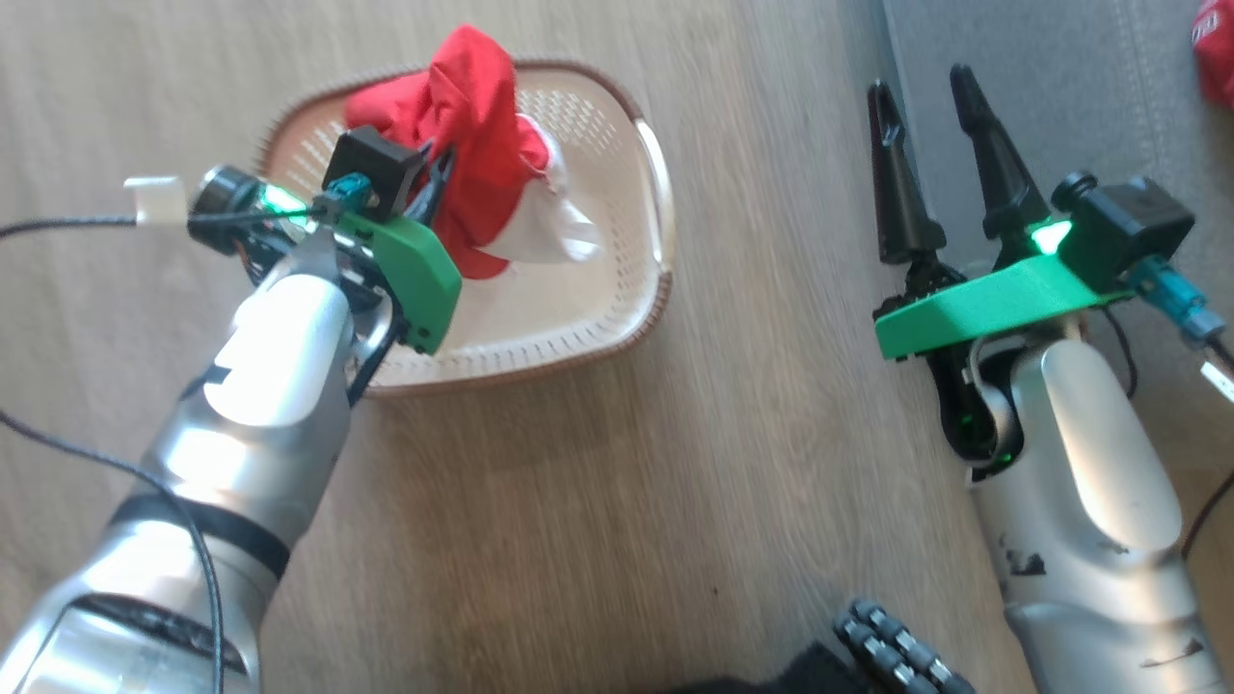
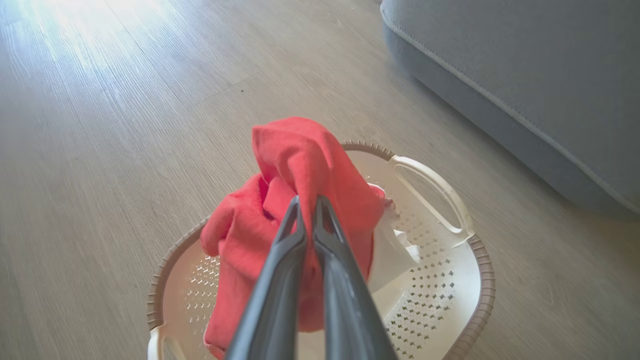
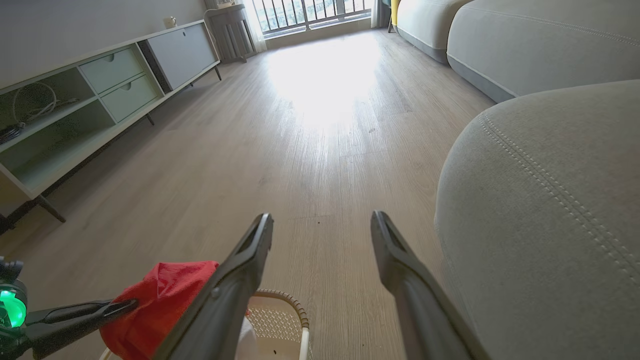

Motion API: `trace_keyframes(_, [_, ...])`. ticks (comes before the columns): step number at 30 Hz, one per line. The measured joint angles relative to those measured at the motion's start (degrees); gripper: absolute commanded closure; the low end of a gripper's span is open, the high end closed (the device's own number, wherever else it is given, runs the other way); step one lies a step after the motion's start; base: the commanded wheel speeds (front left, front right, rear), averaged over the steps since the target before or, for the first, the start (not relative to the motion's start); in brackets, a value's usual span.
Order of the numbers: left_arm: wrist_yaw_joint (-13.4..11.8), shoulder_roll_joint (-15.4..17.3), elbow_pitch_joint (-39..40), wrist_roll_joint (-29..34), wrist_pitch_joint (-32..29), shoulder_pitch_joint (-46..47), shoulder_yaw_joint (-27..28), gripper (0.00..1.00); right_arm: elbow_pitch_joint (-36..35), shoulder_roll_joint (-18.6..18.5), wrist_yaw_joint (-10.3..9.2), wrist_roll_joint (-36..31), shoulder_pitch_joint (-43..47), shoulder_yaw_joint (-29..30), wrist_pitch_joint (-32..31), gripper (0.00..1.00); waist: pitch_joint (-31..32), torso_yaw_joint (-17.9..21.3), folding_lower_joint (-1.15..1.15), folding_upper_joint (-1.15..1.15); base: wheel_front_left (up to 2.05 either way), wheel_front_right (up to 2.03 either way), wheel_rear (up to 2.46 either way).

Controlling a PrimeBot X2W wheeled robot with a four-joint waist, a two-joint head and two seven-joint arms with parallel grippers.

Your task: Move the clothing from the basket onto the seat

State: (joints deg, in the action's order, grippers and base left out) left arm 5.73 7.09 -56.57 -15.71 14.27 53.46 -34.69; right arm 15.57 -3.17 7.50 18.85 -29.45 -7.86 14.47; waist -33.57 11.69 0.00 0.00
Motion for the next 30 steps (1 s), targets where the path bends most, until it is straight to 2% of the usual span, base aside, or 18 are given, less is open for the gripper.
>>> trace_keyframes(5, [0.2,-0.7,4.3,-2.5,0.0,-4.2,3.0,1.0,2.1,0.0,0.0,-1.6,1.7,0.3,0.0,0.0,5.2,-2.6,0.0,0.0,0.0,0.0,0.0])
trace_keyframes(15, [0.2,-2.1,10.1,-3.7,0.0,-10.9,7.7,1.0,5.2,0.0,0.0,-2.7,5.9,0.6,0.0,0.0,14.4,-6.7,0.0,0.0,0.0,0.0,0.0])
trace_keyframes(30, [0.6,-4.1,16.9,-3.7,0.0,-15.8,10.1,1.0,8.5,0.0,0.0,-2.7,12.2,0.1,0.0,0.0,25.5,-9.0,0.0,0.0,0.0,0.0,0.0])
